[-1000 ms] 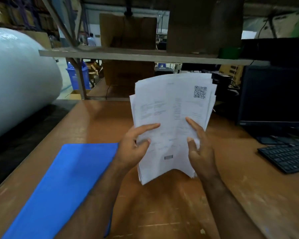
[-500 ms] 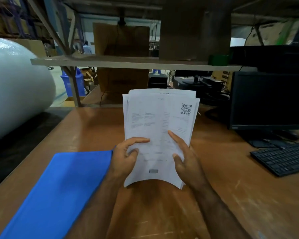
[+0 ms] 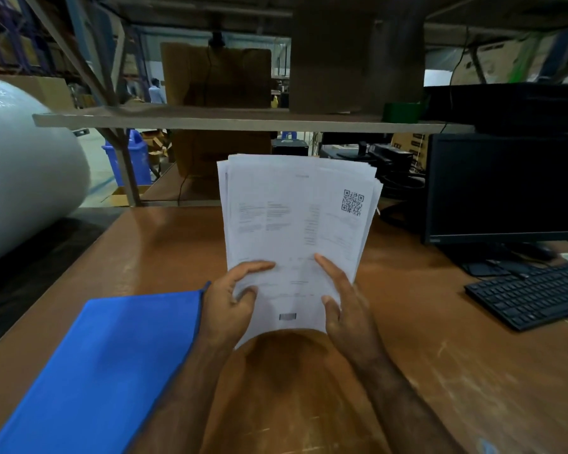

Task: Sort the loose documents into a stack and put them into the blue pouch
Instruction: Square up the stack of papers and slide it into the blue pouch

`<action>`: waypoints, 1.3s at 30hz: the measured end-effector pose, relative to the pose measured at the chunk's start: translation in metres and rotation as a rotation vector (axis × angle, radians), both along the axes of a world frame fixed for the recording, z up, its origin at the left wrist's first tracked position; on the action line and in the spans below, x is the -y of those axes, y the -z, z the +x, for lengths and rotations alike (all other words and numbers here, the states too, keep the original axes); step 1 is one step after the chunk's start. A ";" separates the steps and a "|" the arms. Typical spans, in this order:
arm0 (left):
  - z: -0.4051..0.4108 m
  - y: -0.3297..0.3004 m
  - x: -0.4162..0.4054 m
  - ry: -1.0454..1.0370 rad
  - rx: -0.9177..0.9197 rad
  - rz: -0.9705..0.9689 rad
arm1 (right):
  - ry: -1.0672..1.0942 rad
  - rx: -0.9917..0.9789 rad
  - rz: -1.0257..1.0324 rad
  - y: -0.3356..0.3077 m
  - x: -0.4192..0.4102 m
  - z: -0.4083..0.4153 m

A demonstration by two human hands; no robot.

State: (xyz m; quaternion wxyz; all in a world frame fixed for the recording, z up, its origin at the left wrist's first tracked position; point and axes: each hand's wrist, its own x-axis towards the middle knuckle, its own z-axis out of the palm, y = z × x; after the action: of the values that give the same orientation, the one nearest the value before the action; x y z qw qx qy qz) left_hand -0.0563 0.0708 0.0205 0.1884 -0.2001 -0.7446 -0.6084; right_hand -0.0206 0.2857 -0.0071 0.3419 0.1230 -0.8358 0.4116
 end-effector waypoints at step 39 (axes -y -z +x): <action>-0.001 0.006 0.001 -0.009 0.069 0.007 | 0.066 -0.030 0.079 -0.005 -0.007 -0.004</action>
State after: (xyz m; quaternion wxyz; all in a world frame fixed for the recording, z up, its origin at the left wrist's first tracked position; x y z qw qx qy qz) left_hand -0.0571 0.0701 0.0147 0.1659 -0.1751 -0.7493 -0.6167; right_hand -0.0245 0.2926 -0.0023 0.3626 0.1149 -0.8498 0.3650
